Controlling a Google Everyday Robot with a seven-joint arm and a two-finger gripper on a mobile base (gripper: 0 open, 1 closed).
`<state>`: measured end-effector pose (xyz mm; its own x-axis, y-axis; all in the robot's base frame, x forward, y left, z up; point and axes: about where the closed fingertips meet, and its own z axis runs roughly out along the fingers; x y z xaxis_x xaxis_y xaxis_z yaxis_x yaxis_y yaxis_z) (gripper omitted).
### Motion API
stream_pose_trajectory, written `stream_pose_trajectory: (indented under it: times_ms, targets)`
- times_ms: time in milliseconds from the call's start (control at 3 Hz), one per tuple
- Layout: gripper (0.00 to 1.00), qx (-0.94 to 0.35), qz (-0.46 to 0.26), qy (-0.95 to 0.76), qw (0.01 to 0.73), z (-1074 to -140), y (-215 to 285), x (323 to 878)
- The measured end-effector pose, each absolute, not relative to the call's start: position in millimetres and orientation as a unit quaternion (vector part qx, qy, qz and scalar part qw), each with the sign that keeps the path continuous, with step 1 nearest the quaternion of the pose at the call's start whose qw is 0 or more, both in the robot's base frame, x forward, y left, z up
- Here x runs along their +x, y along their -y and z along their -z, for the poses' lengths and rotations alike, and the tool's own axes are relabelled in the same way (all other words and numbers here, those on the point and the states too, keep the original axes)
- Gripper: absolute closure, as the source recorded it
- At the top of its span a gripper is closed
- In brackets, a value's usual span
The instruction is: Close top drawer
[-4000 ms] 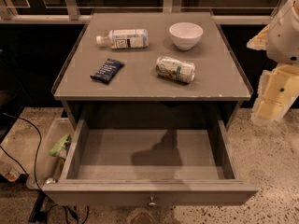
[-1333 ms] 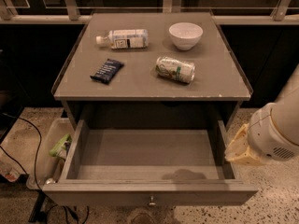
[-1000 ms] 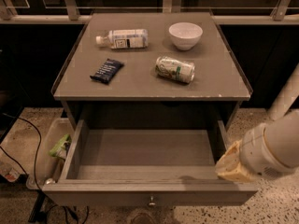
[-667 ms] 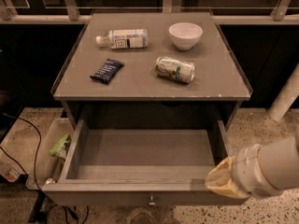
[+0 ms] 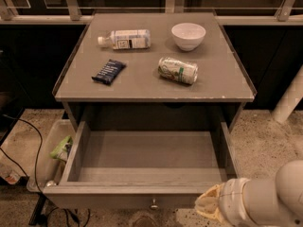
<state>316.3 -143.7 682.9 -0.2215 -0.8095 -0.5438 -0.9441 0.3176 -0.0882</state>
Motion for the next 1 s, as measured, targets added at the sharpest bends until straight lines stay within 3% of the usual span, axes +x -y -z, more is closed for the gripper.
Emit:
stream_pose_trajectory:
  times_ms: [333, 667, 1000]
  targets:
    - [1.0, -0.581, -0.111, -0.77, 0.239, -650.2, 139.4, 310.7]
    - [0.84, -0.58, -0.104, -0.771, 0.24, -648.6, 140.8, 311.4]
    - [0.61, -0.58, -0.104, -0.771, 0.24, -648.8, 140.7, 311.3]
